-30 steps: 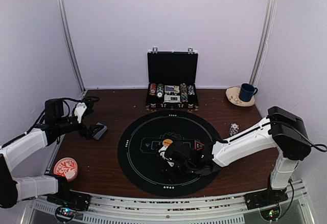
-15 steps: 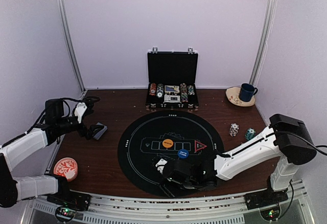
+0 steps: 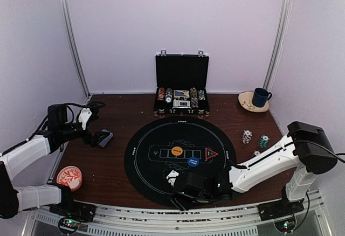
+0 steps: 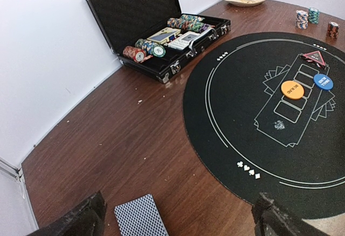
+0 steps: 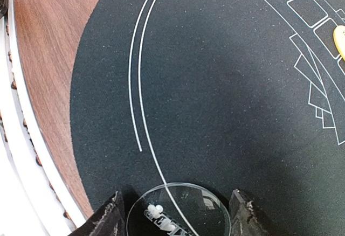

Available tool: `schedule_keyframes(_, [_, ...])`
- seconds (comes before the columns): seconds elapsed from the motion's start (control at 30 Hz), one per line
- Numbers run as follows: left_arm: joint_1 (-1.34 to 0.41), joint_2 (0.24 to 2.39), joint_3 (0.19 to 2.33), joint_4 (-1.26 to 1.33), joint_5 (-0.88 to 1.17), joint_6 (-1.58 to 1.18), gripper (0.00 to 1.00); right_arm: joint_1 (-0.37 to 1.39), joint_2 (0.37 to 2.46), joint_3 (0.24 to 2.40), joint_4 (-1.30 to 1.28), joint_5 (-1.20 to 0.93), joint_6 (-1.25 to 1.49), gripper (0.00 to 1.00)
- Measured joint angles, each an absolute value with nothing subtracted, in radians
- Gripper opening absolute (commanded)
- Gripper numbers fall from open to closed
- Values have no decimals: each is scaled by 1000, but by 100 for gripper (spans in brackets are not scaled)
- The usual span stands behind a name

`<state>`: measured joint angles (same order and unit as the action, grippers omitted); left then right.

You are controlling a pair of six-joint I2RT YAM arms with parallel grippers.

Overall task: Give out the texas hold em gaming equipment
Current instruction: Move the dealer button to the poker table mat, then pick up the small blind button from the poker table mat.

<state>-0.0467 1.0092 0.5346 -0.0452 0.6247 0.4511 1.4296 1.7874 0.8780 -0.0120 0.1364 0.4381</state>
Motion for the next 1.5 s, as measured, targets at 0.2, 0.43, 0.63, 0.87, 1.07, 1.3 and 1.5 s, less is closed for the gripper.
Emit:
schedule_keyframes(0.2, [-47, 1010, 535, -45, 625, 451, 98, 1436, 1787, 878, -14, 143, 452, 66])
schedule_keyframes(0.43, [-47, 1010, 535, -45, 625, 451, 98, 1452, 1787, 880, -25, 157, 453, 72])
schedule_keyframes(0.63, [-47, 1015, 535, -45, 625, 451, 98, 1462, 1788, 894, -53, 159, 456, 88])
schedule_keyframes(0.87, [-47, 1017, 535, -45, 624, 451, 98, 1467, 1772, 911, -127, 188, 451, 100])
schedule_keyframes(1.07, [-47, 1017, 535, -45, 624, 451, 98, 1377, 1718, 958, -208, 221, 431, 100])
schedule_keyframes(1.3, [-47, 1019, 535, -44, 625, 451, 98, 1208, 1694, 1053, -224, 237, 389, 100])
schedule_keyframes(1.5, [-47, 1037, 535, -38, 625, 451, 98, 1105, 1781, 1173, -226, 245, 367, 99])
